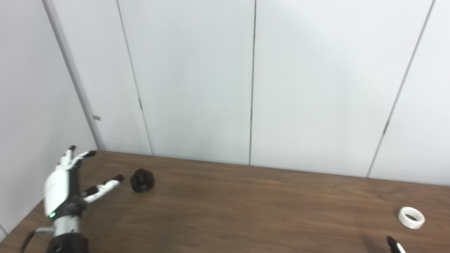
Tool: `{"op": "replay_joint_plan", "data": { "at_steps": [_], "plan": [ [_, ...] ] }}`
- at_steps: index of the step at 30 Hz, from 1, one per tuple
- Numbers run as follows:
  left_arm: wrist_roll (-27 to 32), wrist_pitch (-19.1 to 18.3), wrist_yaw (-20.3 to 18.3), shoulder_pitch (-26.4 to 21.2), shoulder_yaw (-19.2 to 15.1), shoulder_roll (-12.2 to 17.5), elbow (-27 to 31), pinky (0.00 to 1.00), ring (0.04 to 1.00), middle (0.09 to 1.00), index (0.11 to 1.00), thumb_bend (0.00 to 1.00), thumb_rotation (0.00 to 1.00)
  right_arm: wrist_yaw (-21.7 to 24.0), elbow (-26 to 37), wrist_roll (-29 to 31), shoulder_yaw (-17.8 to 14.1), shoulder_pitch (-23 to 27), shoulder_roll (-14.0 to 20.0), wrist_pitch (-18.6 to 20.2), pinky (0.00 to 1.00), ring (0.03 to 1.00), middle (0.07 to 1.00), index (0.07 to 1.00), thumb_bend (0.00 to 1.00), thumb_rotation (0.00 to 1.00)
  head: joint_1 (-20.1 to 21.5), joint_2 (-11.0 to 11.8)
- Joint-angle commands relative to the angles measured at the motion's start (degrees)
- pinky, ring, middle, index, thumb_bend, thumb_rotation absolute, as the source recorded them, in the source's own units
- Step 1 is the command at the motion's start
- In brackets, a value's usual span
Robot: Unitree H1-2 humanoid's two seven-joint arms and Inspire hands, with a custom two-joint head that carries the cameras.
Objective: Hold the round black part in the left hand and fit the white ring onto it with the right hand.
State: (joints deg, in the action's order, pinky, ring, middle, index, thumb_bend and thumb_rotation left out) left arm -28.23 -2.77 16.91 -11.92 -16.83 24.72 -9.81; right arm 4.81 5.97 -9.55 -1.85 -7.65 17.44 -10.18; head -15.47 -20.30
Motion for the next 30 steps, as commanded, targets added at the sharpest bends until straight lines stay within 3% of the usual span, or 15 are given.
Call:
{"op": "replay_joint_plan", "data": {
  "at_steps": [1, 5, 11, 13, 14, 17, 24, 30],
  "plan": [
    [-1.56, -2.66, -1.49, -2.71, 1.57, 2.87, -0.15, 1.00, 1.000, 1.000, 0.809, 1.00, 0.43, -0.02, -2.31, 0.48, -0.84, -0.32, 1.50, -1.05, 0.95, 1.000, 1.000, 1.000, 0.46, 0.31, -0.64, -0.08],
    [-3.82, -8.45, -4.64, -4.97, 5.62, 4.95, -2.60, 1.00, 1.000, 1.000, 0.785, 1.00, 0.43, 0.68, -3.38, 2.48, -1.38, -0.24, 2.10, -2.89, 0.98, 1.000, 1.000, 1.000, 0.44, 0.25, -2.64, -0.21],
    [-4.07, -13.05, -9.34, -7.82, 10.42, 7.59, -5.69, 1.00, 1.000, 1.000, 0.742, 1.00, 0.45, 1.20, -4.26, 3.21, -2.02, -0.23, 3.11, -4.33, 0.98, 1.000, 1.000, 1.000, 0.42, 0.18, -4.81, -0.74],
    [-3.88, -14.16, -10.82, -8.16, 11.54, 7.96, -5.70, 1.00, 1.000, 1.000, 0.741, 1.00, 0.47, 0.78, -4.35, 1.89, -2.26, -0.17, 3.26, -4.09, 0.97, 1.000, 1.000, 1.000, 0.43, 0.22, -5.17, -0.75],
    [-3.97, -14.89, -11.81, -8.40, 12.30, 8.09, -5.82, 1.00, 1.000, 1.000, 0.743, 1.00, 0.48, 0.49, -4.36, 1.01, -2.38, -0.05, 3.31, -3.53, 0.93, 1.000, 1.000, 1.000, 0.49, 0.35, -5.68, -0.69],
    [-4.34, -16.77, -13.52, -9.04, 14.29, 8.27, -6.11, 1.00, 1.000, 1.000, 0.743, 1.00, 0.50, 0.36, -4.26, 0.15, -2.72, 0.14, 3.34, -2.44, 0.93, 1.000, 1.000, 1.000, 0.60, 0.48, -6.39, -0.71],
    [-4.22, -19.80, -15.53, -11.16, 17.85, 8.30, -8.46, 1.00, 1.000, 1.000, 0.767, 1.00, 0.49, 0.89, -4.89, 0.97, -3.17, 0.16, 3.67, -3.56, 0.95, 1.000, 1.000, 1.000, 0.58, 0.47, -8.05, -0.89],
    [-4.17, -22.84, -19.20, -12.18, 20.22, 8.95, -9.26, 1.00, 1.000, 1.000, 0.865, 1.00, 0.49, 1.06, -5.59, 2.01, -3.29, 0.14, 3.73, -4.24, 0.94, 1.000, 1.000, 1.000, 0.61, 0.47, -8.68, -0.79]
  ]
}}
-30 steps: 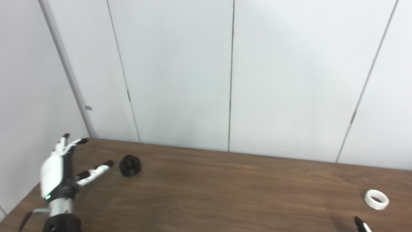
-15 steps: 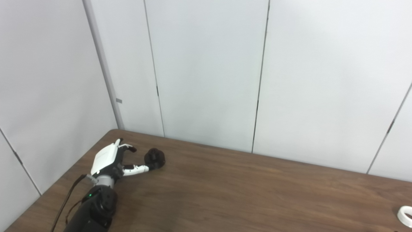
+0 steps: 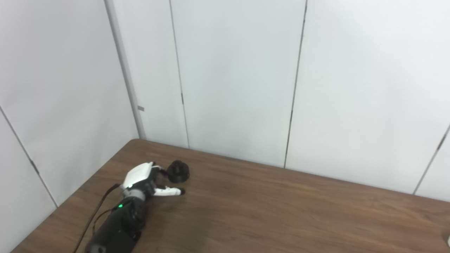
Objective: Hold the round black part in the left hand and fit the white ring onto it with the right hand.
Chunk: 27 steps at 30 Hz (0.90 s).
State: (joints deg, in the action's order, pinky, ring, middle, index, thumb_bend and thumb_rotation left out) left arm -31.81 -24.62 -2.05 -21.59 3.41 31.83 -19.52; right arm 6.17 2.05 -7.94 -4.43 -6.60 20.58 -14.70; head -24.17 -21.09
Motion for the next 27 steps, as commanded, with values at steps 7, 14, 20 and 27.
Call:
{"op": "replay_joint_plan", "data": {
  "at_steps": [7, 14, 20, 27],
  "plan": [
    [-1.04, -2.07, -0.32, -2.68, 0.83, 1.47, -0.19, 1.00, 1.000, 1.000, 0.917, 1.00, 0.48, -0.14, -1.19, 0.47, -0.90, -1.39, 1.02, 0.77, 0.91, 1.000, 1.000, 1.000, 0.60, 0.45, -0.58, 0.18],
    [-2.88, -2.26, -1.26, -3.30, 0.68, 0.22, -1.40, 1.00, 1.000, 1.000, 0.921, 1.00, 0.47, 0.00, -0.99, 0.69, -1.21, -2.03, 1.50, 0.56, 0.92, 1.000, 1.000, 1.000, 0.59, 0.43, -1.25, 0.26],
    [-3.21, -1.97, 1.15, -3.95, 0.76, -0.91, -2.82, 1.00, 1.000, 1.000, 0.889, 1.00, 0.42, 0.43, -0.43, 1.34, -1.50, -2.62, 1.93, 0.47, 0.93, 1.000, 1.000, 1.000, 0.57, 0.40, -1.81, 0.08],
    [-3.91, -0.60, 6.15, -4.27, 3.19, -1.99, -5.01, 1.00, 1.000, 1.000, 0.817, 1.00, 0.32, 0.77, 0.03, 1.38, -2.05, -3.03, 2.20, 1.25, 0.89, 1.000, 1.000, 1.000, 0.56, 0.40, -2.44, -0.06]
  ]
}}
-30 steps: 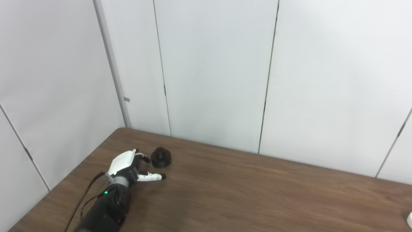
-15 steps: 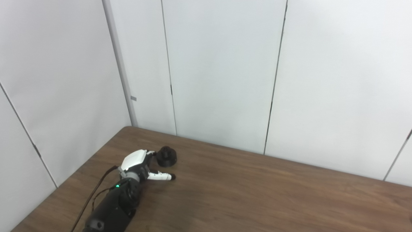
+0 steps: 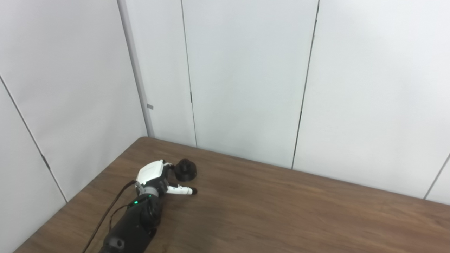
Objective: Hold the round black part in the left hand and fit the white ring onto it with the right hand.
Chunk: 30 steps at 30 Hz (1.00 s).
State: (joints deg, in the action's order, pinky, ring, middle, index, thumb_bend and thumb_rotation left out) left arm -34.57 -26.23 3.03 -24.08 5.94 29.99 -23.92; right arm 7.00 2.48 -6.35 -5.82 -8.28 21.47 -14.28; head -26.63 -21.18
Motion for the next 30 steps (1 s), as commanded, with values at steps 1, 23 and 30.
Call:
{"op": "replay_joint_plan", "data": {
  "at_steps": [1, 23, 30],
  "plan": [
    [-1.01, 1.48, 1.95, -1.82, 0.84, -0.40, -1.12, 1.00, 1.000, 1.000, 0.804, 1.00, 0.30, -0.01, -0.69, -0.07, -0.75, -1.30, 1.40, 0.48, 0.91, 1.000, 1.000, 1.000, 0.57, 0.40, -0.15, 0.01],
    [4.08, 16.91, 20.88, -4.27, 1.43, -7.70, -21.03, 1.00, 1.000, 0.974, 0.627, 0.86, 0.14, 0.31, -0.97, 0.94, -1.07, -1.77, 1.79, -1.03, 0.96, 1.000, 1.000, 1.000, 0.56, 0.39, -0.17, -0.63],
    [5.88, 21.08, 23.32, -4.96, 1.97, -9.20, -24.70, 1.00, 1.000, 0.942, 0.539, 0.68, 0.06, 0.47, 0.57, 1.06, -1.09, -2.35, 1.52, 0.61, 0.94, 1.000, 1.000, 1.000, 0.55, 0.38, 0.17, -0.83]
  ]
}}
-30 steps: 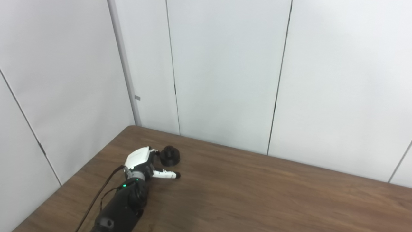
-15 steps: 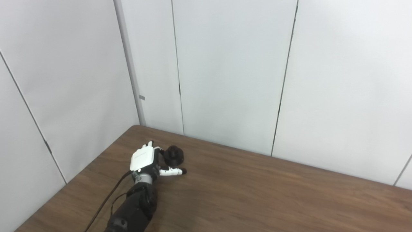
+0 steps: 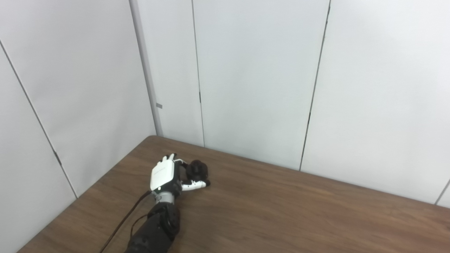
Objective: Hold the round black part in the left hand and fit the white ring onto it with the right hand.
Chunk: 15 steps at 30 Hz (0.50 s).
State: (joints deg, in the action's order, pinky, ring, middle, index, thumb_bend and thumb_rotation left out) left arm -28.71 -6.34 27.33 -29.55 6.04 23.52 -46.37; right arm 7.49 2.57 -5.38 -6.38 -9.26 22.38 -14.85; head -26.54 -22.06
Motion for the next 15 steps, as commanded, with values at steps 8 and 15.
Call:
{"op": "replay_joint_plan", "data": {
  "at_steps": [8, 15],
  "plan": [
    [0.15, 5.60, 0.88, 0.38, 2.68, -3.25, -5.10, 1.00, 0.994, 0.900, 0.484, 0.52, 0.05, -0.12, 1.13, 0.40, -0.50, -1.64, 0.26, 1.22, 0.98, 1.000, 1.000, 1.000, 0.53, 0.37, 0.40, -0.10],
    [0.17, 8.37, 0.85, 1.64, 3.68, -3.44, -6.01, 1.00, 0.971, 0.867, 0.478, 0.52, 0.04, -0.20, 1.01, 0.26, -0.48, -1.56, 0.23, 1.22, 0.99, 1.000, 1.000, 1.000, 0.55, 0.37, 0.38, -0.06]
  ]
}}
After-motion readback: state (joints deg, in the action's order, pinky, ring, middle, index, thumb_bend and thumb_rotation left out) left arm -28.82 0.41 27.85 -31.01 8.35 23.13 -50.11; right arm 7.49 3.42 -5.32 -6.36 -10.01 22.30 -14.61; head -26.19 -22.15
